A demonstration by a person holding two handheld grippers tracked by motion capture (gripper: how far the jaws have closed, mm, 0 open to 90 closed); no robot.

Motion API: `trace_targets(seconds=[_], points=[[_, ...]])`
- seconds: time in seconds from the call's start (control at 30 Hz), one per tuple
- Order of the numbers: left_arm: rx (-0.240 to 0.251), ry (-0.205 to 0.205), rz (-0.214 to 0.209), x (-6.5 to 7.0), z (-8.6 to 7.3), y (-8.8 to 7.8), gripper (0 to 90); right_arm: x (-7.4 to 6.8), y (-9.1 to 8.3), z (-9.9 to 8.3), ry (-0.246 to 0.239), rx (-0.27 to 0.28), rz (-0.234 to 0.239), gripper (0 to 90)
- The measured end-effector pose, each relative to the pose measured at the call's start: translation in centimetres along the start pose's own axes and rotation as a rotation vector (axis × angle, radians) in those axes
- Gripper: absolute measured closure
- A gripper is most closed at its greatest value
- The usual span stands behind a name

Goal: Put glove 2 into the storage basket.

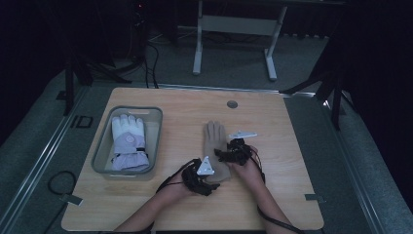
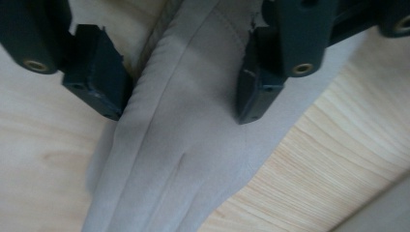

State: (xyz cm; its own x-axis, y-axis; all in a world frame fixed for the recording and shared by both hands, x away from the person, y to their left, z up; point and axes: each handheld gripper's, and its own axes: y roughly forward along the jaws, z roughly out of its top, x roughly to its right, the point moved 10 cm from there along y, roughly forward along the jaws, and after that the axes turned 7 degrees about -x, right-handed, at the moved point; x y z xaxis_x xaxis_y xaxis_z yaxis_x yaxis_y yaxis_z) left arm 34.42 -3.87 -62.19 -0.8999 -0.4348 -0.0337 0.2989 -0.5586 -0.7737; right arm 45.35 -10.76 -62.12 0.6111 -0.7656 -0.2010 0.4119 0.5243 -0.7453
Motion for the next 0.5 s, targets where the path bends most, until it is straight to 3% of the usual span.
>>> trace_targets(seconds=[0.13, 0.17, 0.2, 0.3, 0.47, 0.5], points=[[-0.015, 0.004, 0.017, -0.1, 0.0, 0.1, 40.1, -0.3, -0.2, -0.1, -0.04, 0.005, 0.008, 49.6], [-0.016, 0.002, 0.029, -0.2, 0.0, 0.1, 40.1, -0.4, -0.2, -0.1, -0.063, 0.011, -0.005, 53.9], [-0.016, 0.001, 0.032, -0.3, 0.0, 0.0, 45.7, -0.9, -0.4, -0.1, -0.124, 0.024, -0.032, 62.5], [-0.027, 0.023, 0.063, -0.6, -0.1, 0.0, 56.6, -1.3, -0.7, 0.0, -0.165, 0.031, -0.079, 74.6], [-0.033, 0.012, 0.103, -1.0, 0.0, -0.1, 78.9, -1.4, -0.8, -0.1, -0.144, 0.049, -0.079, 78.6], [-0.032, 0.007, 0.106, -1.0, 0.1, -0.1, 80.2, -1.4, -0.8, -0.1, -0.146, 0.051, -0.084, 79.1]])
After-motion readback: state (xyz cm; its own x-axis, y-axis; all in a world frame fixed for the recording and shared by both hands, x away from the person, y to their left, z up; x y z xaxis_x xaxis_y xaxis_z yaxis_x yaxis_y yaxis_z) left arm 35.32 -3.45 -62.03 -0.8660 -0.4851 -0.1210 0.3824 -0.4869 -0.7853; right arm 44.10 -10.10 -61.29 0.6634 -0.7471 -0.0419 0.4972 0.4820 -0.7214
